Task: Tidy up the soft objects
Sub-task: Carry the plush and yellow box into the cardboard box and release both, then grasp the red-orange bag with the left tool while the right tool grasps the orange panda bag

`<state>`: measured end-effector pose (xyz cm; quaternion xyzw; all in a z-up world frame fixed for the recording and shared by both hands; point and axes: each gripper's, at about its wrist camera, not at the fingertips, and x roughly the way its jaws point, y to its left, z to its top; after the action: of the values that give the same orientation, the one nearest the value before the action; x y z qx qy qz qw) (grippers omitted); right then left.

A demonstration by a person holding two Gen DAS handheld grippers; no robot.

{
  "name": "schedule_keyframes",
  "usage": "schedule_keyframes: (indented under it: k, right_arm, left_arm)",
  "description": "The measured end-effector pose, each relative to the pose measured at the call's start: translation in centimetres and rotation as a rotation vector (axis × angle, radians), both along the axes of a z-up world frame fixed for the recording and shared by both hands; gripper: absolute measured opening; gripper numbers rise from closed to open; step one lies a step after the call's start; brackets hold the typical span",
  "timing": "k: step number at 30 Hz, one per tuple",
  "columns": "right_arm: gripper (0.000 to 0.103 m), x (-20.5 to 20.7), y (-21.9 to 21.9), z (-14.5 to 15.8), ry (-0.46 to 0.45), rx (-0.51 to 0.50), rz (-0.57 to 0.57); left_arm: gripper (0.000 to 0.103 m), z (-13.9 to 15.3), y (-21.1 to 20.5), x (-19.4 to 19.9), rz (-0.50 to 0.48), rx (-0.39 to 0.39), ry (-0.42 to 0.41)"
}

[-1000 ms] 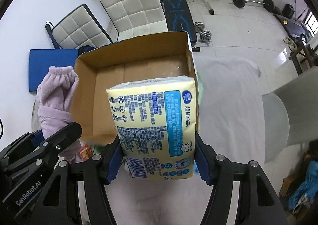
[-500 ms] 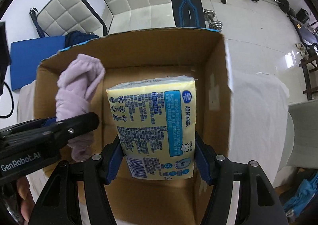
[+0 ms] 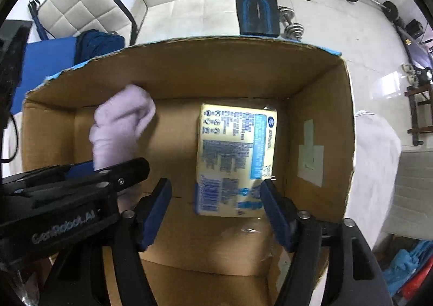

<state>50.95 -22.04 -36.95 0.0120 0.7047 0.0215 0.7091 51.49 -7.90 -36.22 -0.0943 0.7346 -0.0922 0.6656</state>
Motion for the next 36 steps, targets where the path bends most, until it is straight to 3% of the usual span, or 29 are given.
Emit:
schedule_keyframes:
  k: [2, 8, 10, 11, 13, 25, 29, 36]
  right_arm:
    - [0.078, 0.0, 0.1, 0.0, -0.003, -0.008, 0.009]
    - [0.085, -1.7, -0.1, 1.3, -0.012, -0.029, 0.022]
    - [0.088, -2.6, 0.1, 2.2, -0.019, -0.028, 0.027]
    - [0.097, -3.0, 0.1, 2.6, -0.024, -0.025, 0.028]
    - [0.103, -3.9, -0.1, 3.2, -0.045, -0.002, 0.023]
    - [0.103, -11.6, -0.5, 8.6, -0.178, 0.003, 0.025]
    - [0.103, -14.4, -0.6, 11.1, -0.236, 0.005, 0.02]
    - [0.103, -18.9, -0.1, 15.5, -0.312, 0.013, -0.001]
  left_arm:
    - [0.076, 0.7, 0.0, -0.1, -0.022, 0.031, -0.024]
    - [0.101, 3.5, 0.1, -1.5, -0.04, 0.1, -0.111]
    - [0.102, 4.5, 0.2, -2.3, -0.046, 0.123, -0.146]
    - [0.102, 4.7, 0.4, -2.7, -0.044, 0.131, -0.158]
    - [0.102, 5.4, 1.1, -3.7, -0.038, 0.139, -0.194]
    - [0.103, 10.2, 1.9, -11.3, -0.029, 0.235, -0.391]
    - [0.103, 12.1, 3.1, -13.9, 0.031, 0.215, -0.42]
    - [0.102, 15.7, 4.4, -17.5, 0.04, 0.192, -0.493]
